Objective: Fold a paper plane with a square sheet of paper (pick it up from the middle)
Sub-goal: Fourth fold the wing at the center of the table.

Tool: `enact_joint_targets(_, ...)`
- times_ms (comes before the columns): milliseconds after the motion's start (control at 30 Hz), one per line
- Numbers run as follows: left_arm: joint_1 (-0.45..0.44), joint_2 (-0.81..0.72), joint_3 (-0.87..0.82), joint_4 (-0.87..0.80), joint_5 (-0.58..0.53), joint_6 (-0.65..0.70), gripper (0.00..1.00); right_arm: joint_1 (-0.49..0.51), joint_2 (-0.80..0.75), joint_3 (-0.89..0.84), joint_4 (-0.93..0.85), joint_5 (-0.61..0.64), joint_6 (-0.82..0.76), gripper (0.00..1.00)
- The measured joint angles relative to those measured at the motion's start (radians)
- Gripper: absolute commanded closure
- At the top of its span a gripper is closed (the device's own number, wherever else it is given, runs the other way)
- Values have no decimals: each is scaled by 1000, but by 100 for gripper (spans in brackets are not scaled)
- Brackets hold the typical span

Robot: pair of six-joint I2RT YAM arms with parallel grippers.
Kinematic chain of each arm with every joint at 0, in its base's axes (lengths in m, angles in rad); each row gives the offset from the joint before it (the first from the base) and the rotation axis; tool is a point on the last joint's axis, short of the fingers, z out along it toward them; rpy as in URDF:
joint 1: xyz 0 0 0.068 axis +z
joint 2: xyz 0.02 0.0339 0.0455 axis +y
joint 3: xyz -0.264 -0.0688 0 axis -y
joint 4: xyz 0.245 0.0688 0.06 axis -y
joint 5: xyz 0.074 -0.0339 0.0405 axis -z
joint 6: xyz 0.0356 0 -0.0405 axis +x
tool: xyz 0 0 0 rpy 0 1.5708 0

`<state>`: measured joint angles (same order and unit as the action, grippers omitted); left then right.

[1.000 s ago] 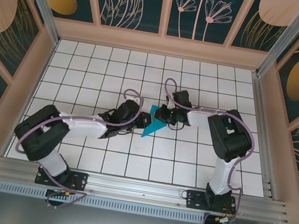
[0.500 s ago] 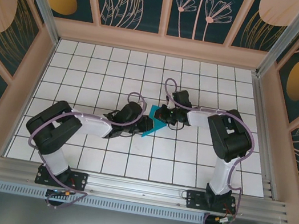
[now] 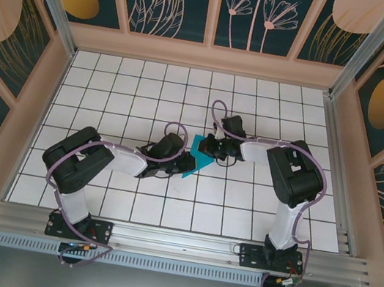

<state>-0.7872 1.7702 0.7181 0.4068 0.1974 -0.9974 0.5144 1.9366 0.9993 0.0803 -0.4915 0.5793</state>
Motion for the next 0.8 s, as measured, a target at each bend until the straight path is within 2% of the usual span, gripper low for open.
enact_joint_targets(367, 0, -6, -7, -27, -25, -2, 85, 0, 0, 0, -1, 0, 0, 100)
enact_joint_targets(800, -31, -84, -18, -37, -21, -4, 81, 0, 2, 2, -3, 0, 0, 100)
